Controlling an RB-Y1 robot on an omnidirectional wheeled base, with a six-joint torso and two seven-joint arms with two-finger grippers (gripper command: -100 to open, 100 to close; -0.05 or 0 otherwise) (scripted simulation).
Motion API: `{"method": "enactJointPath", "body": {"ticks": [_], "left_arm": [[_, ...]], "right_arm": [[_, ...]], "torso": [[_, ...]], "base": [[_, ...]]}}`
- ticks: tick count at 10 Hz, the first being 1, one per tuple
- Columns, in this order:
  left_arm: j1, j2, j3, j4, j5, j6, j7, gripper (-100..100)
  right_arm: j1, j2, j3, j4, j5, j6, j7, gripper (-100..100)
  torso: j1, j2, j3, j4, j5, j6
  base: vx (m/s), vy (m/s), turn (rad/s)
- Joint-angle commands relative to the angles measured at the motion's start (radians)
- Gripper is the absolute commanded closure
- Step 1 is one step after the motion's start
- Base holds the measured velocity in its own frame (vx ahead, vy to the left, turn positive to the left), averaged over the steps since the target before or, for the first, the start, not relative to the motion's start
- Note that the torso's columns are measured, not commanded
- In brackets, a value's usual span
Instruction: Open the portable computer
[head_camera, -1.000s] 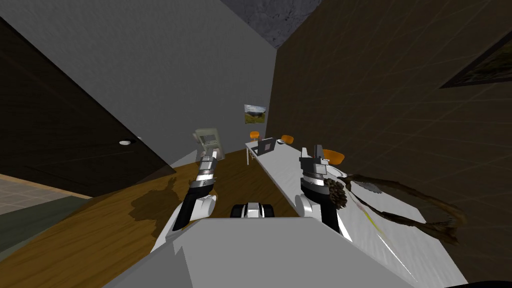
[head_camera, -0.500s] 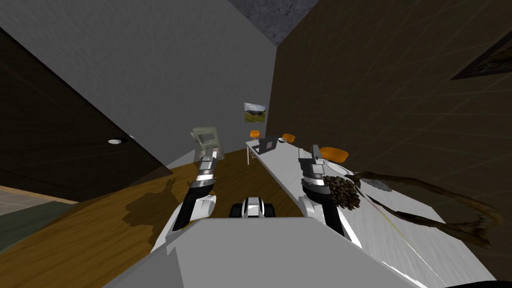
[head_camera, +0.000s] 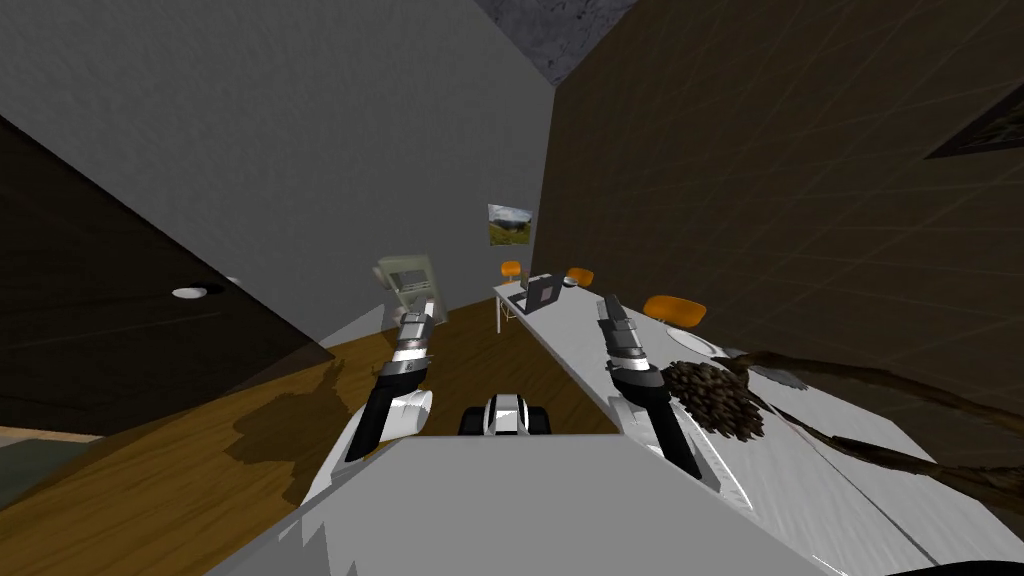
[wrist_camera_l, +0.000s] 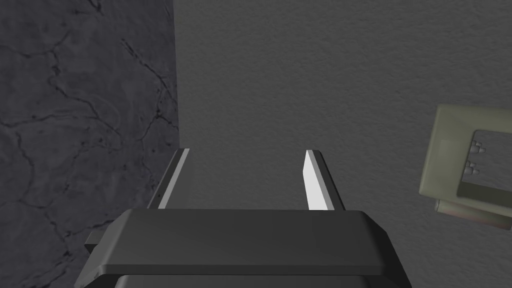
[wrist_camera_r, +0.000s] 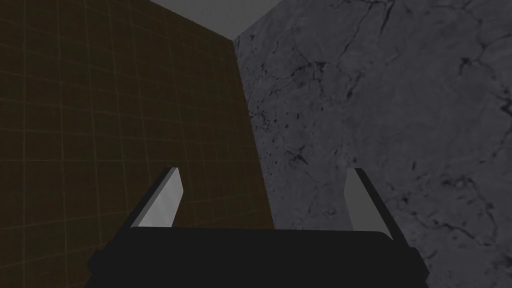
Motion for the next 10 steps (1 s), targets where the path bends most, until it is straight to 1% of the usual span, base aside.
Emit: {"method": "enactJointPath", "body": {"ticks": [1,6,10], "left_arm": [[0.0,0.0,0.0,0.0,0.0,0.0,0.0,0],[0.0,0.0,0.0,0.0,0.0,0.0,0.0,0],[0.0,0.0,0.0,0.0,0.0,0.0,0.0,0]], "right_arm": [[0.001,-0.043,-0.035,0.024,0.077,0.013,0.061,-100],[0.008,-0.117,-0.093,0.07,0.219,0.037,0.175,-100],[0.013,-0.164,-0.125,0.106,0.317,0.057,0.261,-100]], "torso": [[-0.001,0.001,0.0,0.0,0.0,0.0],[0.001,0.002,0.001,0.001,0.0,0.0],[-0.003,0.002,0.001,0.001,-0.001,0.0]], "base": [[0.138,0.152,-0.066],[0.141,0.179,-0.057],[0.133,0.135,-0.035]]}}
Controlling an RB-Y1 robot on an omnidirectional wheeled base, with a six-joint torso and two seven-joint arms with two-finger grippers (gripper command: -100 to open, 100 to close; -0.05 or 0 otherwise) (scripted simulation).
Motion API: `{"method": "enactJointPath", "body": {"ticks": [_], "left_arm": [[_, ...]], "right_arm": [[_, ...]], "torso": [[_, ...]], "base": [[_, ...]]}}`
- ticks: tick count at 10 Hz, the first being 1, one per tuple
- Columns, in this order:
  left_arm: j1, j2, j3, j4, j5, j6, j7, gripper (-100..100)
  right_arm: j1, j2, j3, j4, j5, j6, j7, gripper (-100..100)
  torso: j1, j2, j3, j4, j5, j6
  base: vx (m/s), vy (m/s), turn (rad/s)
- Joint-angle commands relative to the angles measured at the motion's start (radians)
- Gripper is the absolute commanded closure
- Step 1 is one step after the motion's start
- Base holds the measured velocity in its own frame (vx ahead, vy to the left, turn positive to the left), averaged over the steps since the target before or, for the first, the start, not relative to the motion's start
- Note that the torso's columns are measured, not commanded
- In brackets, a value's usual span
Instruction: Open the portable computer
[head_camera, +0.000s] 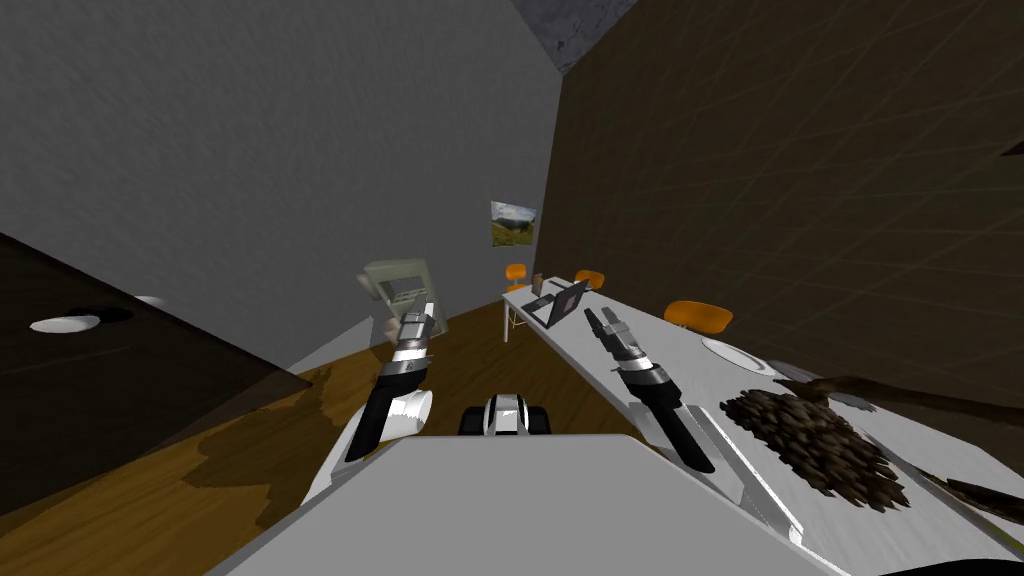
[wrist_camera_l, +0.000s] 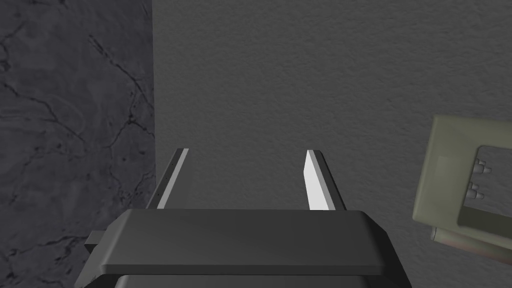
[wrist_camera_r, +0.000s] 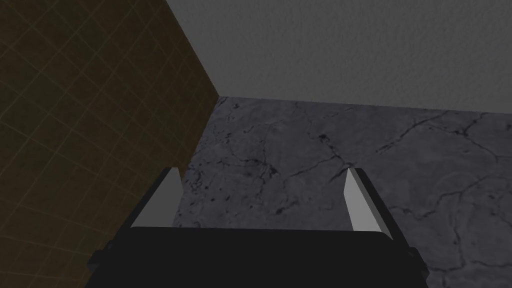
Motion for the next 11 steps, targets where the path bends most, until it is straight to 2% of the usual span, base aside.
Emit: {"method": "enactJointPath", "body": {"ticks": [1,6,11], "left_arm": [[0.0,0.0,0.0,0.0,0.0,0.0,0.0,0],[0.0,0.0,0.0,0.0,0.0,0.0,0.0,0],[0.0,0.0,0.0,0.0,0.0,0.0,0.0,0]], "right_arm": [[0.0,-0.034,-0.018,0.026,0.061,0.016,0.057,-100],[0.006,-0.115,-0.041,0.072,0.171,0.052,0.162,-100],[0.01,-0.224,-0.057,0.123,0.284,0.104,0.274,-100]], "torso": [[0.001,0.001,0.001,0.0,0.0,0.0],[0.002,-0.001,-0.001,0.0,0.001,0.0],[0.002,-0.001,-0.001,0.0,0.001,0.0]], "base": [[0.109,0.12,-0.024],[0.105,0.112,-0.022],[0.098,0.089,-0.031]]}}
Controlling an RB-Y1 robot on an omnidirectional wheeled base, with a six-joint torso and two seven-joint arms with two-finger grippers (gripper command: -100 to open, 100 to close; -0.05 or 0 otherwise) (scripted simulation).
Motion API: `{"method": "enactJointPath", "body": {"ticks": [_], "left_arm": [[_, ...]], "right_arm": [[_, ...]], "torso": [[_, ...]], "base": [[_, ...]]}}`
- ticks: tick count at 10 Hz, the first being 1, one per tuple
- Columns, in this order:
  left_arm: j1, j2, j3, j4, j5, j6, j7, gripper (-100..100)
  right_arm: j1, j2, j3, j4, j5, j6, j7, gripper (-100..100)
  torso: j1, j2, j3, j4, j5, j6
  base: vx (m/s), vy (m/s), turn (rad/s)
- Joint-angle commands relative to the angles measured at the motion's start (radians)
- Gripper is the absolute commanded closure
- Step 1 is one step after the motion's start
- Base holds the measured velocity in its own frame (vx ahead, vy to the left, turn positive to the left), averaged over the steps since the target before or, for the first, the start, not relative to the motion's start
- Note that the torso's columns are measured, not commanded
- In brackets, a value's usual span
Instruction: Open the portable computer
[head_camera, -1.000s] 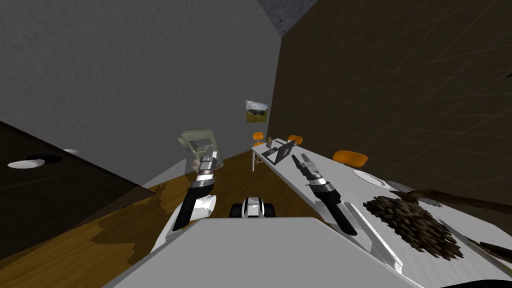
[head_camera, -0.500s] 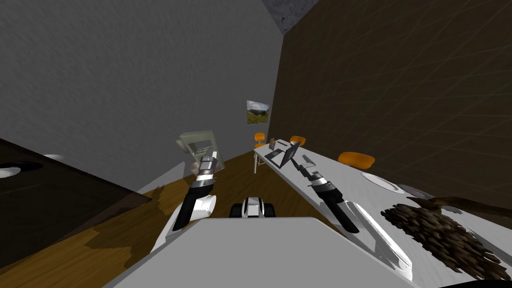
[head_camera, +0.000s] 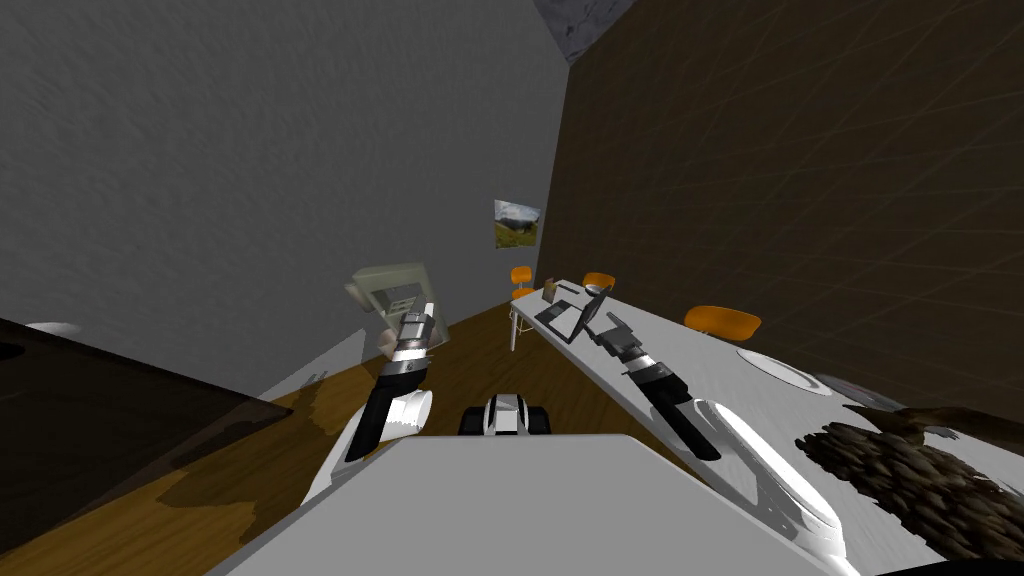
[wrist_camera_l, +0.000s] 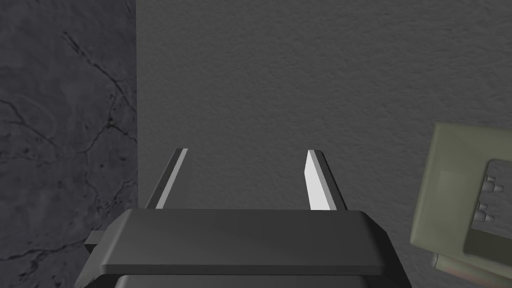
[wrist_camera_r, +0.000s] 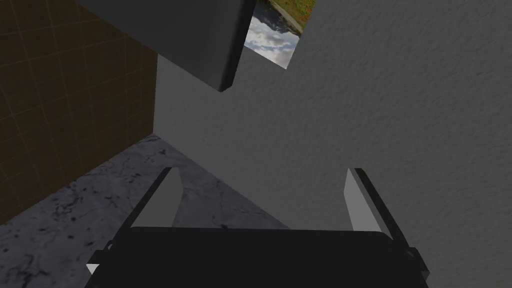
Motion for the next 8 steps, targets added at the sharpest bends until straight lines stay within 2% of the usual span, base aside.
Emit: {"method": "enactJointPath", "body": {"ticks": [1,8], "left_arm": [[0.0,0.0,0.0,0.0,0.0,0.0,0.0,0],[0.0,0.0,0.0,0.0,0.0,0.0,0.0,0]], "right_arm": [[0.001,-0.066,-0.01,0.027,0.059,0.034,0.058,-100],[0.004,-0.216,-0.025,0.094,0.201,0.112,0.197,-100]], "torso": [[0.001,0.0,0.0,0.0,0.0,0.0],[0.0,0.001,0.001,0.0,0.0,0.0]], "base": [[0.099,0.072,-0.038],[0.081,0.061,-0.036]]}}
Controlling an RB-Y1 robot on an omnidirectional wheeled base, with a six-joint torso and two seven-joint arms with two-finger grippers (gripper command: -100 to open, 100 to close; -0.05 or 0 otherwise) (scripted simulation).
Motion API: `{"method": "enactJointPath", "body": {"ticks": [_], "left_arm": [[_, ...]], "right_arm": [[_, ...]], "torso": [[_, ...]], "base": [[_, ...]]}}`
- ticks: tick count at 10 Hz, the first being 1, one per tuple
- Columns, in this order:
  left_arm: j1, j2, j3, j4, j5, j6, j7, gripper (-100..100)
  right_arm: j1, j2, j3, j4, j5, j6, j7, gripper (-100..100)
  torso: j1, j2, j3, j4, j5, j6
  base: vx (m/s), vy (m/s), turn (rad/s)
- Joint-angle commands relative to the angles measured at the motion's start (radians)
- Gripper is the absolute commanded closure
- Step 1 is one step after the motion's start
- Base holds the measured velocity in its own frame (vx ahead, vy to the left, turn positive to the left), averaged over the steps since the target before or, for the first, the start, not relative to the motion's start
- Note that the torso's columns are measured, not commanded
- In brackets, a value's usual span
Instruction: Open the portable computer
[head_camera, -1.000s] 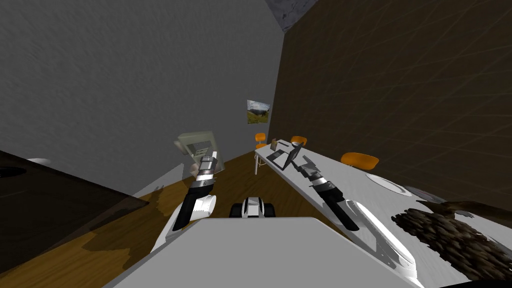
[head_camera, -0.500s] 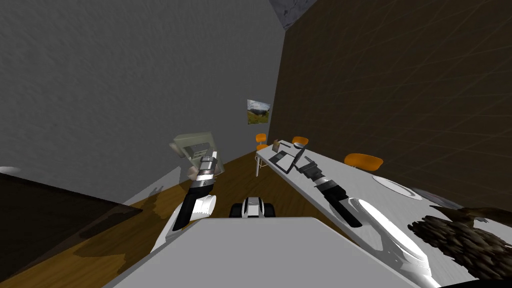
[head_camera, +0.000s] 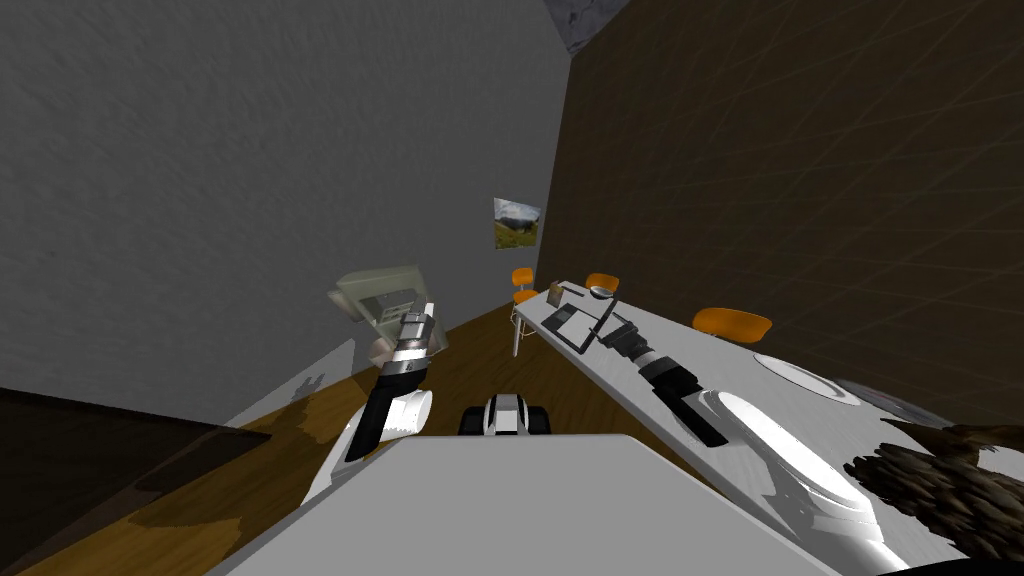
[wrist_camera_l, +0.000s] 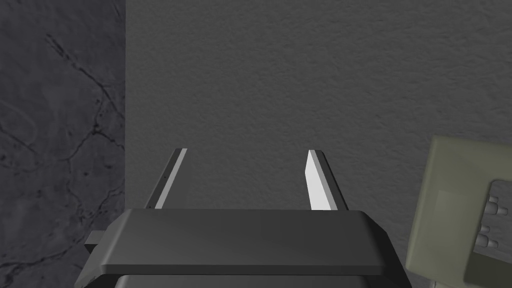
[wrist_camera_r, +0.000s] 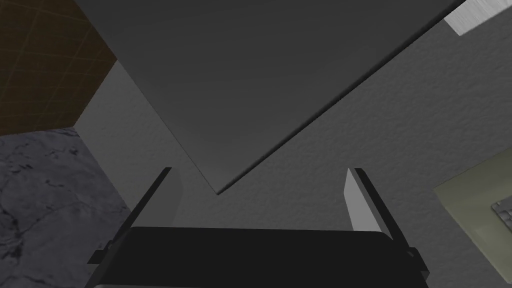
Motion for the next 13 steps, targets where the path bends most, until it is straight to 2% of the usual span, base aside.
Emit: {"method": "enactJointPath", "body": {"ticks": [1,3,4,7,8,10,11,13], "left_arm": [[0.0,0.0,0.0,0.0,0.0,0.0,0.0,0],[0.0,0.0,0.0,0.0,0.0,0.0,0.0,0],[0.0,0.0,0.0,0.0,0.0,0.0,0.0,0],[0.0,0.0,0.0,0.0,0.0,0.0,0.0,0],[0.0,0.0,0.0,0.0,0.0,0.0,0.0,0],[0.0,0.0,0.0,0.0,0.0,0.0,0.0,0],[0.0,0.0,0.0,0.0,0.0,0.0,0.0,0],[0.0,0.0,0.0,0.0,0.0,0.0,0.0,0]], "right_arm": [[0.005,-0.048,-0.004,0.017,0.051,0.035,0.05,-100],[0.005,-0.037,0.001,0.011,0.044,0.032,0.043,-100],[0.005,-0.037,0.0,0.011,0.044,0.032,0.042,100],[0.092,-0.147,-0.056,0.004,0.046,0.021,-0.001,100],[0.1,-0.158,-0.056,0.004,0.046,0.021,-0.001,100],[0.162,-0.232,-0.09,0.0,0.048,0.011,-0.03,100],[0.166,-0.238,-0.09,0.0,0.048,0.011,-0.03,100],[0.226,-0.31,-0.124,-0.004,0.049,0.002,-0.059,100]], "torso": [[0.001,0.0,0.0,0.0,0.0,0.0],[-0.002,0.0,0.0,0.0,-0.001,0.0],[-0.002,0.001,0.001,0.0,-0.001,0.0],[0.0,-0.009,-0.005,-0.006,-0.003,0.001],[-0.001,-0.012,-0.007,-0.006,-0.003,-0.001],[-0.001,-0.008,-0.004,-0.007,-0.005,-0.005],[-0.002,-0.008,-0.004,-0.007,-0.006,-0.003],[-0.003,-0.006,-0.002,-0.007,-0.007,-0.001]], "base": [[0.074,0.051,-0.041],[0.02,0.012,-0.005],[0.009,-0.006,-0.005],[0.125,0.087,-0.092],[0.103,0.113,-0.074],[0.101,0.095,-0.05],[0.094,0.076,-0.04],[0.106,0.113,-0.055]]}}
